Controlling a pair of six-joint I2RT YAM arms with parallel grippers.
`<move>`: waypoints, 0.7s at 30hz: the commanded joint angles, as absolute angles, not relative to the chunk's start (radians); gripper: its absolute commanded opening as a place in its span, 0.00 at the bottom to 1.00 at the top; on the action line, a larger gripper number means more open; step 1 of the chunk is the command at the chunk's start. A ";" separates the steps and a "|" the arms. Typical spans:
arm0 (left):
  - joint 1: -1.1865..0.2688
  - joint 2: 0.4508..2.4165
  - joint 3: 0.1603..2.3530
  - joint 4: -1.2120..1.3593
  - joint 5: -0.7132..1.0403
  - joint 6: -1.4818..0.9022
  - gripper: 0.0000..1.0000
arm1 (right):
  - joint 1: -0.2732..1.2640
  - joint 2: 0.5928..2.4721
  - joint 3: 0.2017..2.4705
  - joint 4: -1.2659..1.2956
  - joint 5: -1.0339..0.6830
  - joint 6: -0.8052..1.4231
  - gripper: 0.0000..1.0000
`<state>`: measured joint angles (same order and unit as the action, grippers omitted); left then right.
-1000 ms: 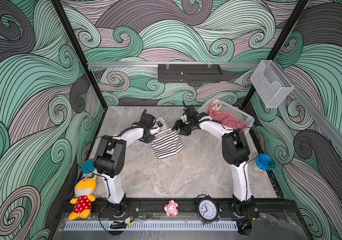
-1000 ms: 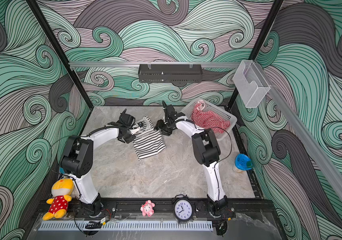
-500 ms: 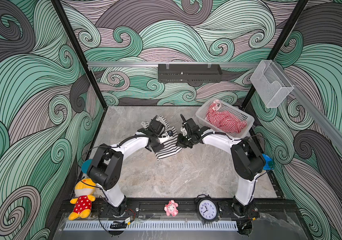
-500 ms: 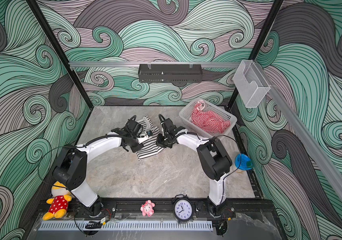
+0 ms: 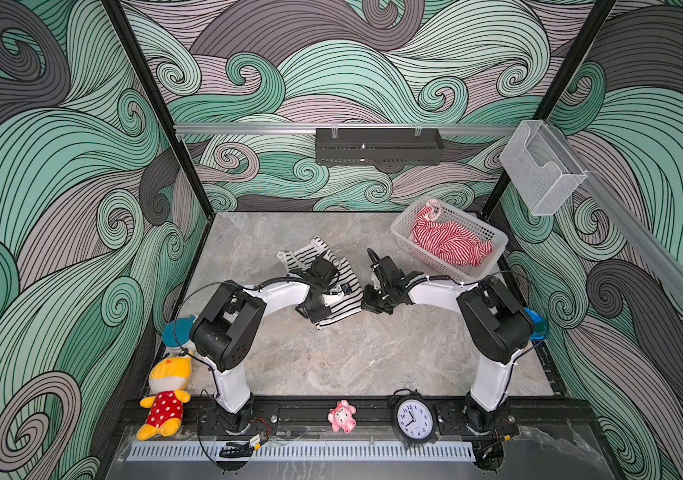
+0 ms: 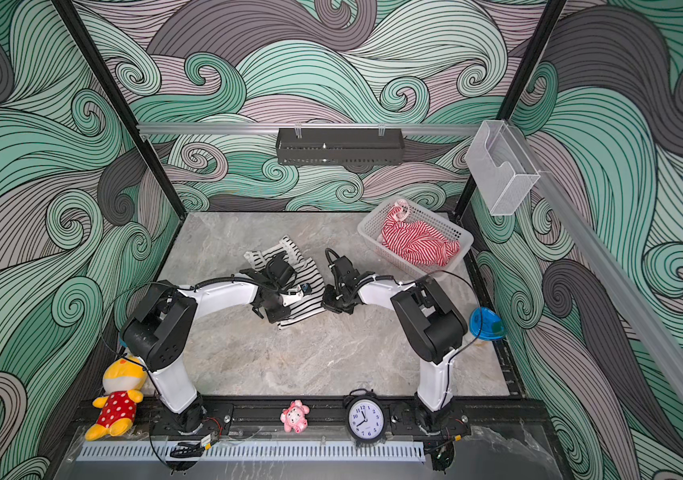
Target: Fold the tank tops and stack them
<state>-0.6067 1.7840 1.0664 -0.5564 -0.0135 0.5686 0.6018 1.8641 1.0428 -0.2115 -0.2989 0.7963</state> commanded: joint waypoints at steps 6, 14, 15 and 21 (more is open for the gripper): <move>-0.770 1.753 0.956 -0.810 0.093 0.572 0.35 | 0.657 1.689 0.776 -0.265 -0.244 0.889 0.04; -0.833 1.612 0.960 -0.796 0.122 0.515 0.35 | 0.666 1.319 0.682 -0.349 -0.187 0.943 0.25; -0.823 1.600 0.971 -0.756 0.082 0.487 0.35 | 0.666 1.288 0.684 -0.349 -0.177 0.956 0.27; -0.769 1.651 1.072 -0.648 0.000 0.465 0.37 | 0.683 1.302 0.679 -0.246 -0.209 0.992 0.30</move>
<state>-0.7891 1.6314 1.0164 -0.7109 0.0456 0.4923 0.6724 1.2663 0.6735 -0.2752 -0.2195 0.9527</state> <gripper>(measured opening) 0.364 0.304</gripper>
